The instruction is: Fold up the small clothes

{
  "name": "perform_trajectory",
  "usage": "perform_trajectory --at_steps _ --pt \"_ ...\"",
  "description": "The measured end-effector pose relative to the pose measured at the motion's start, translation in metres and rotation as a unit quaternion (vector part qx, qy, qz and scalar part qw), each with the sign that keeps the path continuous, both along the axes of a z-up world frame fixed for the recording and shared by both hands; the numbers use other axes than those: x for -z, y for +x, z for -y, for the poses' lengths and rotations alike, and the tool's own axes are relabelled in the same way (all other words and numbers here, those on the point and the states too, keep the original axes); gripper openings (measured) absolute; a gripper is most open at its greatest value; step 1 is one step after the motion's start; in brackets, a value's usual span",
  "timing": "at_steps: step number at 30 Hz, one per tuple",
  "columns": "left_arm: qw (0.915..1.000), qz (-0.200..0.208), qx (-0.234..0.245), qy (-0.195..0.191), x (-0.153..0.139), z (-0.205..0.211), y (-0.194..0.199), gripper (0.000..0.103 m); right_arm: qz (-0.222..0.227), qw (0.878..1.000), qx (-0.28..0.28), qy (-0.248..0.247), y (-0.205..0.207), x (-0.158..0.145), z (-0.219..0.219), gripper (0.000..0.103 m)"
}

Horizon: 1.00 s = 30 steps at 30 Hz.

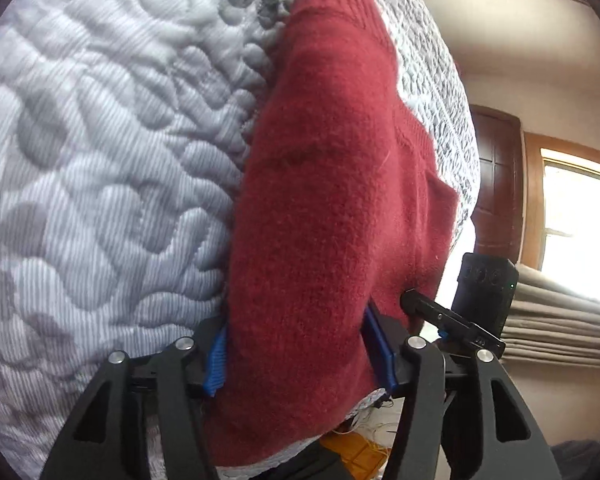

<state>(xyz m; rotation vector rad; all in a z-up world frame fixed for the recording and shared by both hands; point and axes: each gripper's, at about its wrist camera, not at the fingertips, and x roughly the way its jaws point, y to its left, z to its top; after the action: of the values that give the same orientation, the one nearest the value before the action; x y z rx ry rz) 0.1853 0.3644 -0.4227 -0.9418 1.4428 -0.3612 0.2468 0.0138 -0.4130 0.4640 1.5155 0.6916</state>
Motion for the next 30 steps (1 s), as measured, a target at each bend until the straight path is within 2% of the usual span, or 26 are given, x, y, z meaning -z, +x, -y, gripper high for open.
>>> perform_trajectory --at_steps 2,4,6,7,9,12,13,15,17,19,20,22,24,27,30 --pt "0.9992 0.027 -0.013 0.028 -0.024 -0.004 -0.008 0.068 0.045 0.998 0.037 -0.009 0.012 -0.035 0.02 0.07" --pt "0.9965 0.066 -0.024 0.045 -0.052 -0.006 -0.018 0.069 0.094 0.994 0.049 -0.013 0.025 -0.068 0.029 0.061" --pt "0.9934 0.107 -0.023 0.034 -0.074 -0.004 -0.029 0.069 0.103 0.994 0.032 0.003 0.041 -0.08 0.021 0.046" --pt "0.9915 0.126 -0.019 0.026 -0.081 -0.001 -0.035 0.069 0.099 0.995 0.021 0.013 0.049 -0.078 0.015 0.041" --pt "0.989 0.148 0.003 0.0 -0.087 0.013 -0.039 0.069 0.073 0.997 -0.006 0.027 0.071 -0.061 -0.003 0.021" --pt "0.9905 0.134 0.03 -0.013 -0.069 0.015 -0.046 0.069 0.027 0.999 -0.035 -0.007 0.089 -0.015 -0.025 0.0" --pt "0.9919 0.122 0.031 -0.018 -0.059 0.018 -0.045 0.068 0.024 0.999 -0.036 -0.019 0.09 -0.001 -0.019 0.0" --pt "0.993 0.109 0.032 -0.029 -0.05 0.031 -0.041 0.068 0.008 1.0 -0.021 -0.011 0.093 0.015 -0.009 0.0" --pt "0.9931 0.103 0.046 -0.031 -0.044 0.039 -0.046 0.068 0.008 1.0 -0.021 -0.009 0.087 0.013 -0.009 0.0" --pt "0.9941 0.092 0.049 -0.033 -0.042 0.038 -0.051 0.068 0.021 0.999 -0.023 -0.016 0.08 -0.003 -0.009 0.0" --pt "0.9944 0.089 0.048 -0.033 -0.044 0.039 -0.052 0.068 0.03 0.999 -0.023 -0.013 0.074 -0.017 -0.009 0.005" --pt "0.9925 0.107 0.044 -0.039 -0.061 0.037 -0.057 0.07 0.05 0.998 -0.03 0.006 0.056 -0.045 -0.017 0.005" --pt "0.9909 0.125 0.03 -0.041 -0.074 0.029 -0.062 0.073 0.042 0.998 -0.043 0.029 0.03 -0.06 -0.026 0.005" --pt "0.9911 0.128 -0.003 -0.037 -0.075 0.015 -0.061 0.074 0.016 0.996 -0.082 0.025 -0.004 -0.048 -0.043 0.005" --pt "0.993 0.116 -0.02 -0.006 -0.063 0.007 -0.052 0.074 -0.005 0.997 -0.077 -0.006 -0.016 -0.02 -0.034 0.0"
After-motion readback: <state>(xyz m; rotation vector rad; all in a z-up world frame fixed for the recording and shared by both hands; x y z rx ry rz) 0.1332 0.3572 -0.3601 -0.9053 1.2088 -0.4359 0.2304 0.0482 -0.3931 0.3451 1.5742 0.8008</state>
